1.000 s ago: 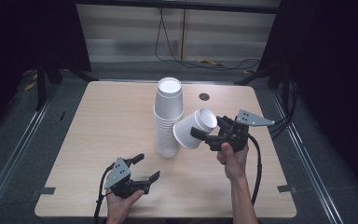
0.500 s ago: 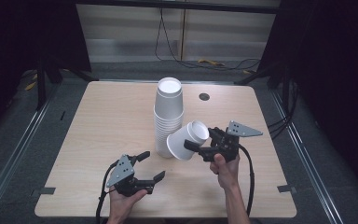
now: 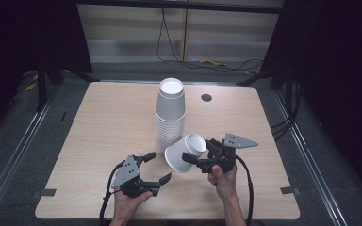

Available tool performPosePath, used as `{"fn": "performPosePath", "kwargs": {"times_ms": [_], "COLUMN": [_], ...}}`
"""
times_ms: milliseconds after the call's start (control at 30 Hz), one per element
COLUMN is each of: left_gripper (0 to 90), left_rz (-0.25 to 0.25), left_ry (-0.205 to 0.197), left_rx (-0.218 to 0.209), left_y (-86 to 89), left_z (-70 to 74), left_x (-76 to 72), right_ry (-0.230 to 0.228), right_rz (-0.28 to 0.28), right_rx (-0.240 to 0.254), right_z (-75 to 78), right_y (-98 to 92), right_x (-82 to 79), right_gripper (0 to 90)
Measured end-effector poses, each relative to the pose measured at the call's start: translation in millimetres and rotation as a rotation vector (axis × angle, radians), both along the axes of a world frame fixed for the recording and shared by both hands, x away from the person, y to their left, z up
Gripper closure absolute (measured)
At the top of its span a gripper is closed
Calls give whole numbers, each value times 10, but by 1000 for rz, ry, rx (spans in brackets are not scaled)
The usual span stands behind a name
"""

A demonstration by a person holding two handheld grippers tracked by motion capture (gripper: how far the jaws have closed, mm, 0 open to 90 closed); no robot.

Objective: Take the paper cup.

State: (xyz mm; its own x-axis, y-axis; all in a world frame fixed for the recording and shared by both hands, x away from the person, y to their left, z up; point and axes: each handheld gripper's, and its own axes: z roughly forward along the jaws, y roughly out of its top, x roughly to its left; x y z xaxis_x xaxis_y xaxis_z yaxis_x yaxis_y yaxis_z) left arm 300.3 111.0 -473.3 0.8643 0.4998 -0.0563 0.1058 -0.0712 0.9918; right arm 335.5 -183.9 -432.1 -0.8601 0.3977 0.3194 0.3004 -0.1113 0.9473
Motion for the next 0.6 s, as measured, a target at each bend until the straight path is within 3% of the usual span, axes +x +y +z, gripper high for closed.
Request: {"fn": "performPosePath", "kwargs": {"times_ms": [167,500,600], "left_gripper": [154,153,154], "left_rz": [-31,-59,-90], "left_ry": [4,3,-1], "left_rx": [-16,-2,-5], "left_y": [8,8,-7], "left_z": [5,-5,-17], "left_x": [0,7,29], "right_ry": [20,43,50], "right_rz": [12,36,49], "right_rx": [-5,-17,-25], "right_z": [-76,-161,-178], "right_y": [47,43,52], "right_x": [3,-12,-22], "right_gripper": [228,229,230]}}
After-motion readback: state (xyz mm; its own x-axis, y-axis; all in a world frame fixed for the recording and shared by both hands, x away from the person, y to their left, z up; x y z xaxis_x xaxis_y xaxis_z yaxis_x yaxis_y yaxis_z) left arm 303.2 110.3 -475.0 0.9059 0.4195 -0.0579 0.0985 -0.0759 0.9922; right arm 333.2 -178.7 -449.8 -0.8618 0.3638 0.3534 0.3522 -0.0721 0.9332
